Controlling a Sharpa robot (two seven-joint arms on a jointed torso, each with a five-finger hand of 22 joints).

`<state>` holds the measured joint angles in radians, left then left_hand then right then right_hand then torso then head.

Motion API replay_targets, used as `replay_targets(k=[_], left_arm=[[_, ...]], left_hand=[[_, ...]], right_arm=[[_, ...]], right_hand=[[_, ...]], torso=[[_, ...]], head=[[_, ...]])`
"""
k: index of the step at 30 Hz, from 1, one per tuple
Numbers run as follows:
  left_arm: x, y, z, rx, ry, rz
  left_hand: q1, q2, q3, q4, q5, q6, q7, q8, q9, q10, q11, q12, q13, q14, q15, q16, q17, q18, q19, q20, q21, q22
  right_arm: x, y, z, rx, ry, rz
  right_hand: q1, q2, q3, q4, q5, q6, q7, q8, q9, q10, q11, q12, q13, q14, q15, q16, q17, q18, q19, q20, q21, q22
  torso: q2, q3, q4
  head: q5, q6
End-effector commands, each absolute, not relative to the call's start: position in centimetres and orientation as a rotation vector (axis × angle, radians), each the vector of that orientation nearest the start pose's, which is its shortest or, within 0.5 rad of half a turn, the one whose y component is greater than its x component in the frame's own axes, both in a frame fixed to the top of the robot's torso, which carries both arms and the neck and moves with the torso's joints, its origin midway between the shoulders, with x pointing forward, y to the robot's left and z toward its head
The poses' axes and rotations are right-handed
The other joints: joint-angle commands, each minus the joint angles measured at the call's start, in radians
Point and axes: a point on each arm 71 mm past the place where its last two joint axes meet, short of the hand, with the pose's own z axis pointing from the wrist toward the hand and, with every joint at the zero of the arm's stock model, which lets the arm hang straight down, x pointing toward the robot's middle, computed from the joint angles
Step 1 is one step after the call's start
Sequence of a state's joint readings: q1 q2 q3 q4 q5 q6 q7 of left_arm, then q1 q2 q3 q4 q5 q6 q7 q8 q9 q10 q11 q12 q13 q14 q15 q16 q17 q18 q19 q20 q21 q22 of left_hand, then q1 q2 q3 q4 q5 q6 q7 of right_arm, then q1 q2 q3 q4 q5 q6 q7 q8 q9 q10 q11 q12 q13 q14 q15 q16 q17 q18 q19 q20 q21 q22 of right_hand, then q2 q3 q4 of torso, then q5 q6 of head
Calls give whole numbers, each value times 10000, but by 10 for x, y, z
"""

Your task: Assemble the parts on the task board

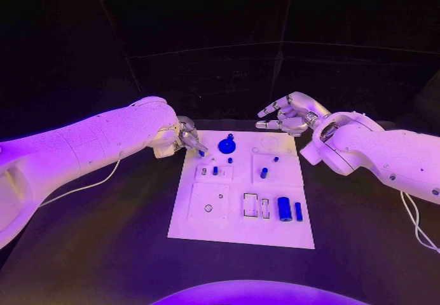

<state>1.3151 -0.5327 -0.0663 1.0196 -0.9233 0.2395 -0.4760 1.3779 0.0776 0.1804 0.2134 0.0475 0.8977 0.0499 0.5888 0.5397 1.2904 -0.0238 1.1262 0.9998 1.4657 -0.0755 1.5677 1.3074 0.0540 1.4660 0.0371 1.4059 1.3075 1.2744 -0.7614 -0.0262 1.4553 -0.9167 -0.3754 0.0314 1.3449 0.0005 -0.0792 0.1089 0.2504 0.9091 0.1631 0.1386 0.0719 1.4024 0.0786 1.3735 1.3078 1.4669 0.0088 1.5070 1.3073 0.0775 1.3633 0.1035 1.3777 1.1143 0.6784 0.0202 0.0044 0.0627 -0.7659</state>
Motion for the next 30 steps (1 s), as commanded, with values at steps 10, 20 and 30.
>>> replay_targets(k=[10,20,30], left_arm=[[550,205,-193,-4113,22562,-4769],[534,206,-197,-2938,22377,-4302],[524,200,-207,-1957,22695,-3744]], left_hand=[[-309,-462,1895,-1103,26,-126,-28,205,538,104,-5,-29,-40,1051,-74,31,2634,-22,154,-118,-46,410],[-426,-685,2344,-1219,31,-145,-30,270,596,124,-18,-34,-60,1051,-78,31,2634,-25,163,-125,-45,429],[-480,-825,2664,-1319,31,-157,-28,299,624,146,-21,-29,-60,1051,-82,31,2634,-26,169,-128,-45,442]], right_arm=[[515,-183,-143,2862,16042,10059],[515,-184,-144,2879,16059,10049],[516,-183,-144,2864,16078,10063]], right_hand=[[25,106,-58,-13,47,-79,14,17,-12,-15,-13,-30,483,729,-92,-53,1285,107,-62,20,-60,-9],[24,110,-69,-5,39,-80,15,21,-12,-15,-13,-30,482,728,-92,-56,1282,108,-62,19,-64,-14],[24,110,-69,-5,39,-80,15,21,-12,-15,-13,-30,482,728,-92,-56,1282,108,-62,19,-64,-14]], torso=[[-24,2,40],[-7,-5,16],[3,3,-3]], head=[[58,21],[104,20],[119,3]])
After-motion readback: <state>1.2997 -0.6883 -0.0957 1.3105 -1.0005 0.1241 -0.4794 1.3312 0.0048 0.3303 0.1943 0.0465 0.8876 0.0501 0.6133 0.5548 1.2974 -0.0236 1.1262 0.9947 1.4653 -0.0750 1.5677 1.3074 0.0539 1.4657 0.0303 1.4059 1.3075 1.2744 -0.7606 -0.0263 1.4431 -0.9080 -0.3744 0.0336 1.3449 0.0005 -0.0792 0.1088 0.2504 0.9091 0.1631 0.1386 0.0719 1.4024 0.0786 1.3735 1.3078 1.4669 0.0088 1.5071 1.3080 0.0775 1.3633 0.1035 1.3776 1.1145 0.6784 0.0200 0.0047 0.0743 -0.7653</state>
